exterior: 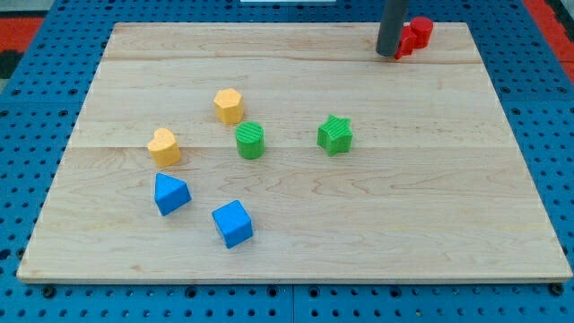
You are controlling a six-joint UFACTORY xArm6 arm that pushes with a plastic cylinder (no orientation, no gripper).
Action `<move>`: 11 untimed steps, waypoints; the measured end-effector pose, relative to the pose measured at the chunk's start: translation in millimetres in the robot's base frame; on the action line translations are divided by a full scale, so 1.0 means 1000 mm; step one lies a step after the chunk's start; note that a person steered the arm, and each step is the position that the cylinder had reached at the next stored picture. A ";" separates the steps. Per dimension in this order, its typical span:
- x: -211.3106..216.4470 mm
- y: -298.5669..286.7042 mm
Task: Move the green star right to the blue cube
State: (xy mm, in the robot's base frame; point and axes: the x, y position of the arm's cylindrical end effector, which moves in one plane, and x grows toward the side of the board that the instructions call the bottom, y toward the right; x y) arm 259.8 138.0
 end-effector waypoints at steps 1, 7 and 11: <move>0.041 -0.039; 0.207 -0.064; 0.245 -0.065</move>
